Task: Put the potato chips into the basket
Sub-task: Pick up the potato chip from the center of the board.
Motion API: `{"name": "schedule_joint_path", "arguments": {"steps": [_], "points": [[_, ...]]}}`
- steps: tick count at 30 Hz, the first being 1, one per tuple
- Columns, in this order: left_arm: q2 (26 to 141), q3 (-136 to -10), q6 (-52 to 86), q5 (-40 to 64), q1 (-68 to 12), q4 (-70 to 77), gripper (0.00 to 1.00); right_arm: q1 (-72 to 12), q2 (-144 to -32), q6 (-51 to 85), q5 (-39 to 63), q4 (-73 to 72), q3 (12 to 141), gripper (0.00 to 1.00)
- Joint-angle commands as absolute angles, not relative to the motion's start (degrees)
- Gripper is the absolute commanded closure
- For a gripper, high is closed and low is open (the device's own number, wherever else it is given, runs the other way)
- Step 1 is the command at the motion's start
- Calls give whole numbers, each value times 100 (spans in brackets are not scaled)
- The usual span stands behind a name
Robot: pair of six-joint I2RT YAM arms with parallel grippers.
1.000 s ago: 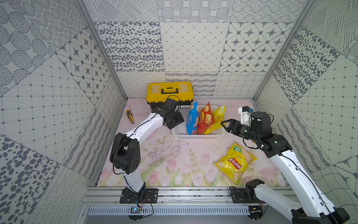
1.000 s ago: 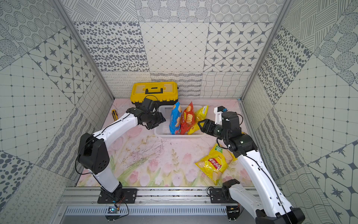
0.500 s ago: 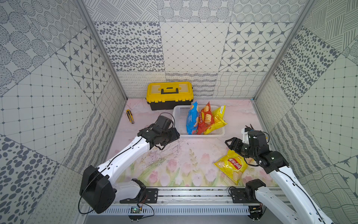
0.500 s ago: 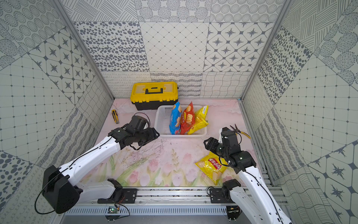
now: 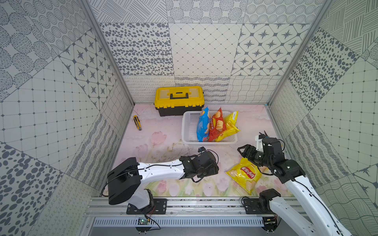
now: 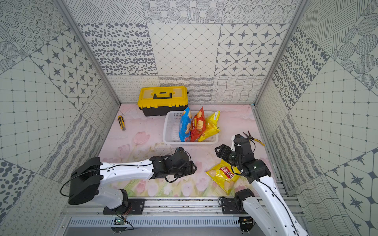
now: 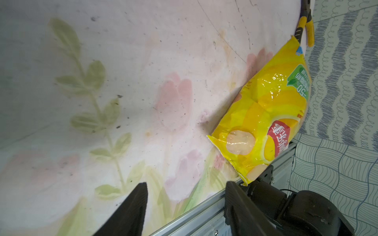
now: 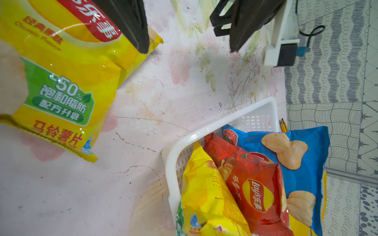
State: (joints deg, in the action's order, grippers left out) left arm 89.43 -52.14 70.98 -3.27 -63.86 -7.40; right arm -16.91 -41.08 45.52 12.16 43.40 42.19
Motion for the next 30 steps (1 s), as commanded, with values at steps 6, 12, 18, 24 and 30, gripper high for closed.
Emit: {"name": "schedule_joint_path", "arguments": {"steps": [6, 12, 18, 24, 30], "points": [[10370, -5613, 7789, -674, -6682, 1640, 36, -1685, -3987, 4598, 1527, 4120, 4461, 32], [10897, -5598, 7998, -386, -6698, 2300, 36, -1687, -4003, 4579, 1646, 4109, 4663, 32], [11214, -5765, 8096, -73, -6748, 2495, 42, -1688, -4126, 4554, 1723, 4085, 4756, 32], [11003, -5652, 8153, -49, -6803, 2507, 48, -1687, -4095, 4588, 1737, 4053, 4690, 32], [10838, -5594, 8189, -36, -6844, 2534, 52, -1683, -4110, 4658, 1790, 3949, 4594, 32]]}}
